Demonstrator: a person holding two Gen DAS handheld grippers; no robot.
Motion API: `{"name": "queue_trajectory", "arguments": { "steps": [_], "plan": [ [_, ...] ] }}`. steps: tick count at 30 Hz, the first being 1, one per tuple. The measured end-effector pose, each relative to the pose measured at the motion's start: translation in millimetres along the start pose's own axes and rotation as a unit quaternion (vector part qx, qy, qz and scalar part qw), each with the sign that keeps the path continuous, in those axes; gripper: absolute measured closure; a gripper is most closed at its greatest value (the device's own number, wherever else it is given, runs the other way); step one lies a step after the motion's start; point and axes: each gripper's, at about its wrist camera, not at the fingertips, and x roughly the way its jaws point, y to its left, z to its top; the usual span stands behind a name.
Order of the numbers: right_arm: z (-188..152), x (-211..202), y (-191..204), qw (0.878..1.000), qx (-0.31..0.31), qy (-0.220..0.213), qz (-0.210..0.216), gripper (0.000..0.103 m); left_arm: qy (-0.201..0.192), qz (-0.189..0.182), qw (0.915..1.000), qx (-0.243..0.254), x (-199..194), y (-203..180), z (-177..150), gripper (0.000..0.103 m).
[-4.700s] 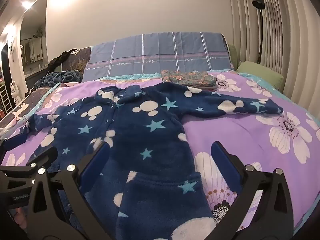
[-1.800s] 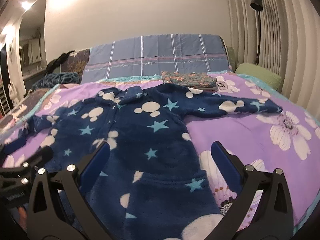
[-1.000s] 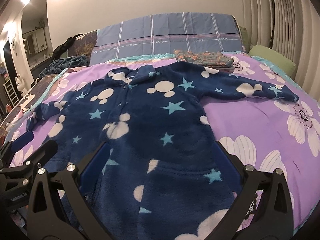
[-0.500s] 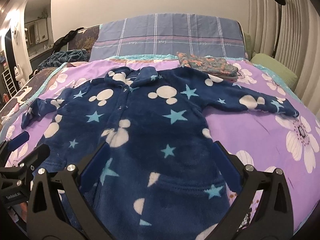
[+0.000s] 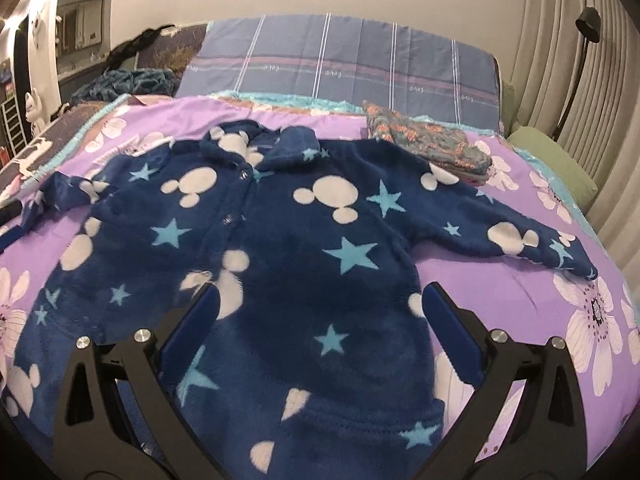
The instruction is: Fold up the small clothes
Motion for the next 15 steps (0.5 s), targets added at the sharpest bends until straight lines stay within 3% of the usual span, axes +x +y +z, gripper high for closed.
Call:
{"name": "queue_trajectory", "arguments": {
  "steps": [2,5,6,9,12,14,15],
  "plan": [
    [1.5,7.7,2.7,1.0,-0.003,0.005,-0.001,0.002,0.001,0.002,0.9983,-0.058,9.8,35.3,14.4,0.02],
    [4.7,18.9,9.3,1.0,-0.009,0.012,-0.002,0.002,-0.008,-0.005,0.9861,-0.166,22.2,89.9,28.3,0.02],
    [5.7,23.0,12.0,1.0,-0.012,0.015,-0.002,0.002,-0.011,-0.005,0.9769,-0.213,28.4,110.1,32.1,0.02],
    [8.0,34.5,18.7,1.0,-0.021,0.023,0.001,0.002,-0.029,-0.016,0.9562,-0.291,41.7,144.0,42.0,0.02],
    [9.2,41.3,25.6,0.999,-0.03,0.029,0.004,0.002,-0.059,-0.009,0.9355,-0.348,47.1,164.3,53.3,0.02],
    [9.4,42.4,28.8,0.999,-0.034,0.029,0.007,0.002,-0.08,0.004,0.9143,-0.397,49.7,181.4,63.2,0.02],
    [9.4,42.4,29.9,0.999,-0.037,0.027,0.007,0.002,-0.083,0.006,0.9091,-0.408,50.5,185.6,65.2,0.021]
  ]
}}
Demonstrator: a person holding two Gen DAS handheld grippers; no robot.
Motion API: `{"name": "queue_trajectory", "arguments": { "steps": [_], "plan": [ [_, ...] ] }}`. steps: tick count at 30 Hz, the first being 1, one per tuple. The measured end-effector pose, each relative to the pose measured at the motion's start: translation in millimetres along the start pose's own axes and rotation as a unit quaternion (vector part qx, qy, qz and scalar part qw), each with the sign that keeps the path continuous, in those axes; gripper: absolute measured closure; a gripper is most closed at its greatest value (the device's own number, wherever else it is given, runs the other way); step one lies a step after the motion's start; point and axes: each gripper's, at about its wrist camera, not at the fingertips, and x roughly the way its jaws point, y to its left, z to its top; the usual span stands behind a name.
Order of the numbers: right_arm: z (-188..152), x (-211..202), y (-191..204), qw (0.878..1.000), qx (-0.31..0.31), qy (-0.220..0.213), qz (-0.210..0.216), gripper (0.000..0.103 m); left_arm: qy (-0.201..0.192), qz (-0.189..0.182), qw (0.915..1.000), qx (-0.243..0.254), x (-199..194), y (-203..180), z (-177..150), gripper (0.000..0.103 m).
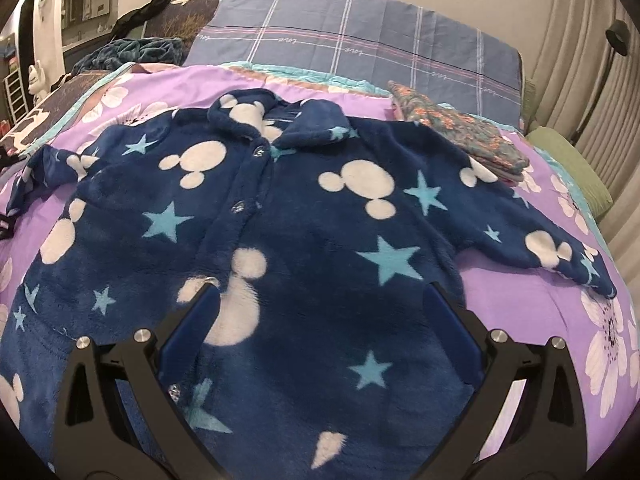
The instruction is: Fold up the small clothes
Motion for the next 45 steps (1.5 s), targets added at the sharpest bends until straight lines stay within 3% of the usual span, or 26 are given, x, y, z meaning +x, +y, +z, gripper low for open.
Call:
{"name": "queue_trajectory", "arguments": {
  "steps": [1,3,4,6,9,12,14,15,17,19,20,21,22,24,26,27,28,29,30,32,34,36,38,40,42,45],
  "plan": [
    [-0.1,-0.6,0.6,1.0,-0.003,-0.003,-0.001,0.002,-0.004,0.005,0.9999,-0.01,3.3,-1.3,8.1,0.026],
    [-0.3,-1.8,0.8,1.0,-0.008,-0.009,-0.004,0.002,-0.014,0.032,0.9994,0.003,7.5,-9.5,17.9,0.074],
    [-0.7,-2.4,-0.2,1.0,-0.009,-0.012,-0.007,0.002,-0.015,0.039,0.9991,0.011,8.8,-12.2,21.6,0.084],
    [-0.9,-2.8,-3.9,1.0,-0.011,-0.016,-0.013,0.002,-0.02,0.049,0.998,0.034,7.6,-22.8,27.6,0.091],
    [-1.3,-1.2,-12.2,1.0,-0.004,-0.015,-0.018,0.002,-0.031,0.041,0.9905,0.127,-0.8,-73.4,17.4,0.092],
    [-1.9,-0.8,-23.4,1.0,0.014,-0.015,-0.015,0.002,-0.019,0.019,0.9687,0.247,-9.2,-137.5,-25.5,0.092],
    [-3.6,-2.4,-31.0,0.999,0.026,-0.017,-0.013,0.002,-0.003,0.01,0.9416,0.337,-9.1,-184.3,-71.6,0.092],
    [-5.2,-3.6,-34.0,0.999,0.03,-0.018,-0.012,0.002,0.005,0.005,0.9238,0.383,-6.1,-206.6,-98.2,0.092],
    [-9.0,-6.2,-41.7,0.999,0.038,-0.02,-0.015,0.002,0.034,-0.017,0.879,0.475,0.9,-245.5,-166.1,0.092],
    [-13.6,-8.2,-49.9,0.999,0.043,-0.021,-0.018,0.002,0.073,-0.04,0.8407,0.535,8.3,-263.1,-229.3,0.092],
    [-16.4,-8.8,-55.6,0.998,0.047,-0.02,-0.022,0.002,0.09,-0.047,0.8284,0.551,11.3,-264.9,-251.8,0.091],
    [-18.7,-9.3,-60.0,0.998,0.051,-0.02,-0.025,0.002,0.119,-0.059,0.8074,0.575,17.1,-266.8,-288.8,0.091],
    [-21.3,-9.1,-66.2,0.998,0.056,-0.018,-0.03,0.002,0.136,-0.067,0.7954,0.587,20.1,-264.2,-308.2,0.091],
    [-27.1,-7.7,-80.1,0.997,0.069,-0.012,-0.038,0.002,0.186,-0.086,0.7581,0.619,30.7,-255.6,-365.9,0.091],
    [-31.4,-5.2,-93.2,0.996,0.084,-0.005,-0.042,0.002,0.217,-0.094,0.7309,0.64,39.3,-244.9,-403.6,0.091],
    [-33.9,-3.7,-101.3,0.995,0.095,0.0,-0.042,0.002,0.232,-0.094,0.7129,0.655,43.6,-235.7,-427.8,0.09],
    [-35.7,-2.6,-107.2,0.994,0.105,0.003,-0.04,0.002,0.24,-0.091,0.7033,0.663,48.1,-227.6,-439.3,0.084],
    [-37.3,-1.9,-112.5,0.993,0.114,0.006,-0.035,0.002,0.249,-0.083,0.6924,0.672,52.6,-218.6,-452.5,0.066],
    [-38.3,-0.7,-118.5,0.992,0.124,0.01,-0.027,0.002,0.251,-0.075,0.6869,0.678,56.0,-210.9,-458.8,0.047],
    [-38.1,0.6,-126.2,0.991,0.132,0.011,-0.011,0.002,0.247,-0.068,0.6853,0.682,53.7,-198.7,-459.4,0.039],
    [-35.9,2.2,-131.2,0.991,0.134,0.007,-0.001,0.002,0.241,-0.062,0.6869,0.683,56.4,-196.8,-437.7,0.034],
    [-31.0,5.9,-134.9,0.99,0.142,0.003,0.016,0.013,0.211,-0.051,0.6938,0.687,42.4,-193.6,-417.9,0.024],
    [-23.3,15.0,-137.2,0.987,0.155,0.015,0.047,0.032,0.171,-0.03,0.6973,0.696,30.4,-188.8,-398.7,0.02],
    [-15.9,26.8,-137.5,0.98,0.171,0.037,0.095,0.04,0.134,-0.002,0.6939,0.707,22.2,-182.7,-377.7,0.017],
    [-7.0,45.0,-134.1,0.97,0.182,0.064,0.148,0.04,0.109,0.034,0.6905,0.714,18.3,-174.1,-357.7,0.015],
    [4.3,67.6,-125.8,0.966,0.183,0.086,0.16,0.035,0.087,0.098,0.6967,0.705,19.8,-156.6,-315.4,0.015]
  ]
}}
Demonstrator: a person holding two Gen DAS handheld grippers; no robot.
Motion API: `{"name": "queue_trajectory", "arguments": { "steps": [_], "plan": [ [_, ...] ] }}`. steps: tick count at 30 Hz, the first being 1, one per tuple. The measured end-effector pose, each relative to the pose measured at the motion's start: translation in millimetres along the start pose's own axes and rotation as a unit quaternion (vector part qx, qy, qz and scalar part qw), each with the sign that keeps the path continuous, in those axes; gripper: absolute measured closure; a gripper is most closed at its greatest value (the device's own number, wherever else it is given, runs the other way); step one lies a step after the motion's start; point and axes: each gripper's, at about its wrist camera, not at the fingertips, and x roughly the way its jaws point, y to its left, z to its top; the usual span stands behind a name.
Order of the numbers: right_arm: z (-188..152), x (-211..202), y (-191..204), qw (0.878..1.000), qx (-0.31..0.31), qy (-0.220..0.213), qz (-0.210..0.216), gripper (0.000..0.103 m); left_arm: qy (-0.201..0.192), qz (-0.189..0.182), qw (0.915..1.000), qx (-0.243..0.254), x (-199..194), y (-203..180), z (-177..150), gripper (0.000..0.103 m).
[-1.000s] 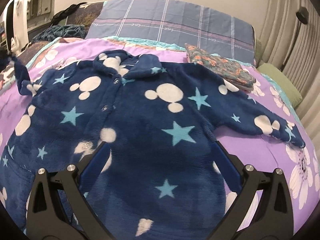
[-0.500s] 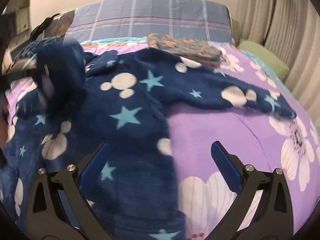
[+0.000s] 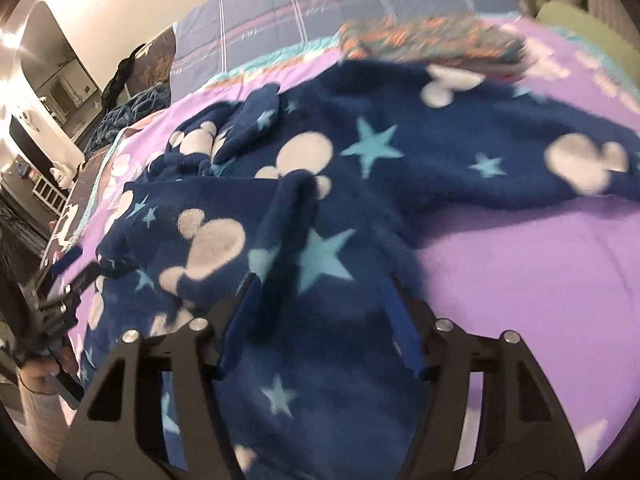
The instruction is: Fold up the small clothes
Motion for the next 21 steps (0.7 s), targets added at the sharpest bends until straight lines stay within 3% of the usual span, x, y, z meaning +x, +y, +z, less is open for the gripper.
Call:
{"name": "queue_trajectory", "arguments": {
  "steps": [5,7,8,9,10,11,14,15,17,19,21],
  "plan": [
    [27.6,38.2,14.7,1.0,-0.008,0.014,-0.003,0.02,0.045,0.037,0.9982,-0.014,18.1,37.6,-16.5,0.015],
    [37.6,54.3,22.2,0.999,-0.021,0.017,-0.023,0.019,0.059,0.051,0.9965,-0.031,30.0,49.8,-18.7,0.015],
    [41.0,62.0,31.1,0.998,-0.035,0.012,-0.048,0.026,0.064,0.059,0.9953,-0.041,34.6,56.2,-18.8,0.015],
    [42.7,65.3,38.8,0.997,-0.051,0.004,-0.063,0.04,0.066,0.068,0.9941,-0.053,40.9,63.0,-18.1,0.015],
    [45.2,67.1,48.4,0.995,-0.07,0.003,-0.066,0.086,0.065,0.07,0.9937,-0.059,43.6,66.6,-17.7,0.015],
    [49.6,65.0,58.4,0.994,-0.081,0.0,-0.068,0.094,0.065,0.072,0.9932,-0.064,47.0,70.1,-17.1,0.015],
    [67.5,20.0,88.2,0.991,-0.098,-0.088,-0.033,0.094,0.065,0.074,0.9925,-0.072,49.2,74.3,-18.0,0.015],
    [74.0,-4.7,98.6,0.984,-0.109,-0.134,-0.03,0.094,0.064,0.074,0.9925,-0.073,49.2,74.4,-18.5,0.015],
    [82.5,-32.8,106.4,0.974,-0.121,-0.188,-0.032,0.094,0.061,0.077,0.9925,-0.073,47.5,75.2,-20.7,0.015],
    [89.6,-38.0,103.3,0.97,-0.129,-0.2,-0.052,0.092,0.058,0.08,0.9922,-0.076,47.0,76.3,-22.7,0.014],
    [93.2,-11.5,88.4,0.97,-0.135,-0.171,-0.108,0.082,0.058,0.083,0.9917,-0.079,48.0,76.5,-23.8,0.012]
  ]
}}
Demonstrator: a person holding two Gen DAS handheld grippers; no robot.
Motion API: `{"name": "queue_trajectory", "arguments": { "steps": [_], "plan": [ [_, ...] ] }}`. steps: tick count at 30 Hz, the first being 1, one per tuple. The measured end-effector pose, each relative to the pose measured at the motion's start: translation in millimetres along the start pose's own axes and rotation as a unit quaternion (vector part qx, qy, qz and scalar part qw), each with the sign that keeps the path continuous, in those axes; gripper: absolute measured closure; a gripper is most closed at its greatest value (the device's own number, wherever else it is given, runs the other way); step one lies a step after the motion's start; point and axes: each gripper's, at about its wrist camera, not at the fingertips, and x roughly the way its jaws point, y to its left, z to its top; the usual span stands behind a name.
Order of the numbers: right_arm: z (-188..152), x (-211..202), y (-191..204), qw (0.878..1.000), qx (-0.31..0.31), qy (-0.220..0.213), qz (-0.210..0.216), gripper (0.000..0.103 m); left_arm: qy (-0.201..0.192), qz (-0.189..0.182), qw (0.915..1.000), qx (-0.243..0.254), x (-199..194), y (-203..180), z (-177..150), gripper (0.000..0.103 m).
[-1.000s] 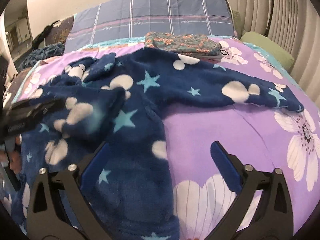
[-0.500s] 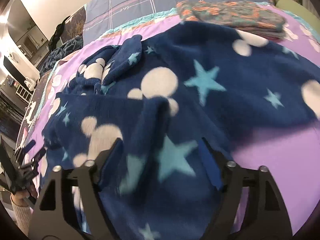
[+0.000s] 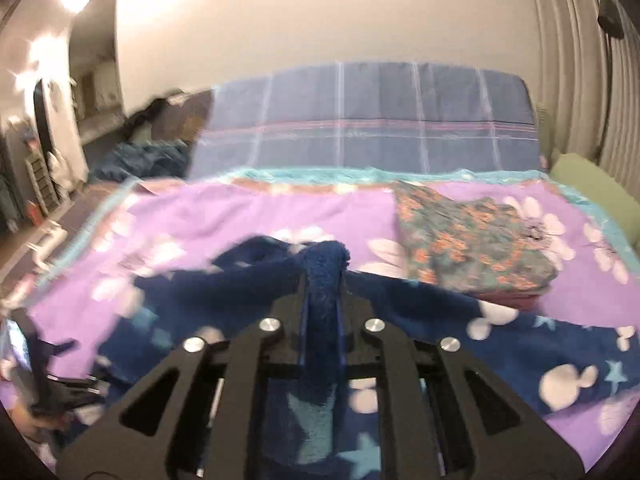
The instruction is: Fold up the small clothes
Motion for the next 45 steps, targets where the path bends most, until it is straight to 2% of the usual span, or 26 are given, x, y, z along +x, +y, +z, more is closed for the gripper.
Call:
{"name": "queue_trajectory", "arguments": {
  "steps": [1,2,3,4,7,9,12,15,17,18,19,20,22,25,27,29,30,32,34,35,37,40,42,45],
  "plan": [
    [-8.3,19.5,-4.2,0.999,-0.017,0.028,-0.035,0.054,0.002,0.001,1.0,-0.001,1.3,0.5,0.2,0.011],
    [-19.3,36.0,-10.4,0.995,-0.031,0.057,-0.071,0.041,0.003,0.002,1.0,-0.002,1.8,1.0,0.4,0.011],
    [-33.3,51.6,-21.8,0.991,-0.031,0.086,-0.101,0.045,0.002,0.004,1.0,-0.002,1.0,0.6,0.3,0.011],
    [-40.7,55.8,-30.6,0.99,-0.015,0.098,-0.097,0.055,-0.002,0.011,0.9999,0.002,-1.8,-0.5,0.0,0.011],
    [-55.3,46.4,-57.2,0.992,0.066,0.109,-0.019,0.057,-0.007,0.028,0.9994,0.019,-9.9,-4.9,-1.3,0.011],
    [-57.8,30.2,-58.4,0.992,0.067,0.107,0.025,0.057,-0.015,0.025,0.9994,0.019,-20.9,-7.3,0.8,0.015],
    [-57.9,12.9,-45.4,0.991,0.036,0.094,0.083,0.057,-0.054,-0.044,0.9976,-0.004,-53.1,-15.5,13.3,0.025],
    [-68.7,11.0,-23.9,0.986,0.03,0.107,0.125,0.057,-0.073,-0.095,0.9927,-0.012,-63.3,-35.0,29.8,0.03],
    [-82.7,22.9,-15.8,0.984,0.032,0.133,0.111,0.058,-0.064,-0.115,0.9913,-0.002,-54.0,-54.7,36.6,0.033],
    [-92.8,37.9,-13.8,0.983,0.03,0.161,0.085,0.058,-0.047,-0.124,0.9911,0.007,-40.7,-68.3,39.4,0.033],
    [-101.2,47.4,-14.5,0.981,0.034,0.169,0.084,0.058,-0.036,-0.122,0.9918,0.013,-30.8,-77.6,38.0,0.033],
    [-104.6,47.3,-17.6,0.983,0.043,0.15,0.092,0.056,-0.014,-0.105,0.9939,0.029,-11.5,-88.6,34.8,0.033],
    [-102.3,42.2,-20.6,0.982,0.052,0.149,0.102,0.055,0.023,-0.09,0.9945,0.048,18.9,-100.4,25.0,0.03],
    [-99.8,30.4,-30.4,0.98,0.067,0.15,0.11,0.057,0.026,-0.09,0.9945,0.045,14.1,-99.3,29.2,0.029],
    [-96.5,8.4,-53.2,0.982,0.095,0.114,0.118,0.058,0.019,-0.094,0.9945,0.042,14.1,-98.4,25.4,0.029],
    [-92.8,-19.6,-85.2,0.987,0.113,0.061,0.099,0.058,0.019,-0.092,0.9946,0.043,13.6,-98.6,25.1,0.029],
    [-91.3,-35.1,-109.0,0.989,0.128,0.033,0.073,0.056,0.018,-0.089,0.9948,0.045,13.3,-100.1,24.7,0.028],
    [-94.7,-55.3,-155.4,0.986,0.163,0.008,0.023,0.042,0.017,-0.086,0.9951,0.046,15.6,-99.9,25.5,0.028],
    [-106.4,-69.9,-212.7,0.973,0.227,0.006,-0.028,0.039,0.016,-0.085,0.9952,0.047,16.7,-100.7,25.6,0.028],
    [-113.8,-73.7,-238.5,0.963,0.264,0.008,-0.048,0.039,0.015,-0.086,0.9951,0.046,16.7,-100.6,25.5,0.028],
    [-137.0,-85.4,-291.2,0.93,0.36,0.005,-0.075,0.038,0.015,-0.087,0.995,0.045,15.9,-100.1,24.9,0.028],
    [-168.6,-93.3,-341.3,0.881,0.464,-0.011,-0.088,0.037,0.014,-0.085,0.9952,0.046,15.3,-101.0,25.0,0.028],
    [-175.4,-90.6,-356.3,0.868,0.489,-0.023,-0.08,0.038,0.014,-0.079,0.9955,0.05,15.1,-103.0,25.2,0.027],
    [-170.6,-82.5,-377.4,0.857,0.508,-0.045,-0.074,0.033,0.012,-0.076,0.9958,0.051,14.8,-102.8,25.3,0.027]
  ]
}}
